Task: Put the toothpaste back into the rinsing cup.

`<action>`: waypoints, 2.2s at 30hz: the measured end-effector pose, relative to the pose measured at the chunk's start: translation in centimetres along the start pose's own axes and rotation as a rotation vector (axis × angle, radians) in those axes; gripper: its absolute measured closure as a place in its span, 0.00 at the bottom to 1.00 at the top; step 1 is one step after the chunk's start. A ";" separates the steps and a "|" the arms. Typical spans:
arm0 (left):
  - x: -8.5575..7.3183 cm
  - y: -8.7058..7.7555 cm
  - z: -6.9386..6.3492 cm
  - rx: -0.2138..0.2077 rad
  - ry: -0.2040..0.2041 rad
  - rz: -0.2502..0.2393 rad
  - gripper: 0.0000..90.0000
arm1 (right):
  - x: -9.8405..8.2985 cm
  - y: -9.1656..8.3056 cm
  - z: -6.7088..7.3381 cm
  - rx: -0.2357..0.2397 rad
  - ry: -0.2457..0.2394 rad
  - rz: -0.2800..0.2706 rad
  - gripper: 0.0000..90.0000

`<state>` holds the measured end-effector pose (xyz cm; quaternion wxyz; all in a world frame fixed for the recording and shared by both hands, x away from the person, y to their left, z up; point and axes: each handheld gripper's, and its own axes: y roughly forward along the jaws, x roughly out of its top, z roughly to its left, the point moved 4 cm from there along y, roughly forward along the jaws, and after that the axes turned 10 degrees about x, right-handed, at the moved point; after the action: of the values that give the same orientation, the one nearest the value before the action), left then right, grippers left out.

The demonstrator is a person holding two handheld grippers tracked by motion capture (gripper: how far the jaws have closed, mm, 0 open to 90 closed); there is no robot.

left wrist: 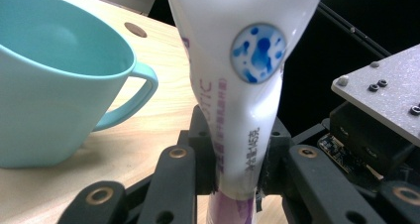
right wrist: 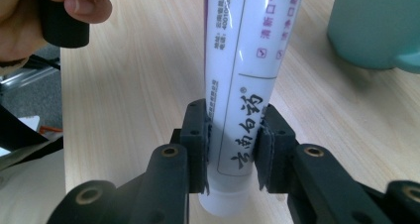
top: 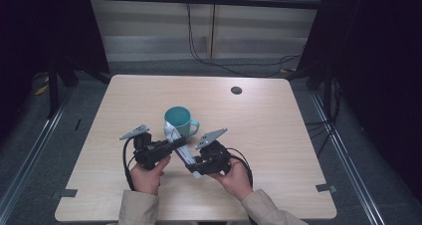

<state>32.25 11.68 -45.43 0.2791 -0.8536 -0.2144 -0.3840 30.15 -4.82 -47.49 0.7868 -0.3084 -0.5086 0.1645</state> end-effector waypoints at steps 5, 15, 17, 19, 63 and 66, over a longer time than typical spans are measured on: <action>0.1 0.1 -0.2 0.008 0.006 -0.010 0.83 | 0.0 0.0 0.0 0.005 0.012 -0.010 0.77; 0.2 0.4 -0.5 0.022 0.026 -0.021 0.84 | 0.0 0.3 0.0 0.015 0.034 -0.034 0.76; 0.2 0.4 -0.5 0.024 0.031 -0.021 0.84 | 0.0 0.3 0.0 0.014 0.034 -0.034 0.76; 0.1 0.5 -0.6 0.022 0.038 -0.020 0.84 | -0.1 0.3 -0.1 0.015 0.035 -0.042 0.76; 5.3 -2.6 -0.5 0.173 0.239 -0.037 0.85 | -11.1 -5.4 -4.1 -0.290 0.036 -0.009 0.18; 5.7 -2.7 -0.5 0.181 0.250 -0.034 0.85 | -11.5 -5.5 -4.2 -0.295 0.040 -0.012 0.17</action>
<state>33.90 14.26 -39.95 0.3730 -0.7668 -0.2262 -0.4709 28.75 -16.89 -53.15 0.7440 -0.4208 -0.5132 0.0771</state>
